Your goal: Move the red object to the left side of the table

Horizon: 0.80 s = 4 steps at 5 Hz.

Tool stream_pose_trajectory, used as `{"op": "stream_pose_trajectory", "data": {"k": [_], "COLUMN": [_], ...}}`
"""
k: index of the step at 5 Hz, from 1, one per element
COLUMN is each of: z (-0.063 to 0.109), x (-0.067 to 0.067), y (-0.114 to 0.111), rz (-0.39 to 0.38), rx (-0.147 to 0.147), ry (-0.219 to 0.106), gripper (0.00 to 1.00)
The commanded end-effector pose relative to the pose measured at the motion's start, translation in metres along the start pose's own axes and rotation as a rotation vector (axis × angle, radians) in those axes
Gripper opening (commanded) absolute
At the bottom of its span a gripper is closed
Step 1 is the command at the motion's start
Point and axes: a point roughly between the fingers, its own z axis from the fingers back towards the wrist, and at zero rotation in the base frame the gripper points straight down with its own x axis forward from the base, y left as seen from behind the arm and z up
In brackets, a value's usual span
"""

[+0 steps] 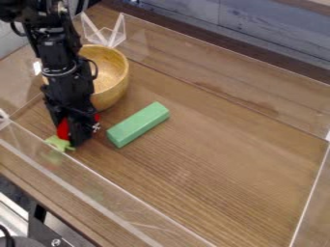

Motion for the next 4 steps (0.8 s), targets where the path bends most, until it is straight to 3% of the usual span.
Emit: {"op": "stream_pose_trajectory", "data": {"k": [1, 2, 3, 4], "z": [0.005, 0.004, 0.008, 0.016], "x": [0.002, 0.002, 0.003, 0.004], "y": [-0.003, -0.005, -0.007, -0.009], "rz": [0.0, 0.005, 0.009, 0.014], "rx": [0.008, 0.002, 0.0, -0.006], "ry": [-0.013, -0.007, -0.006, -0.011], "gripper": [0.0, 0.0, 1.0, 1.0]}}
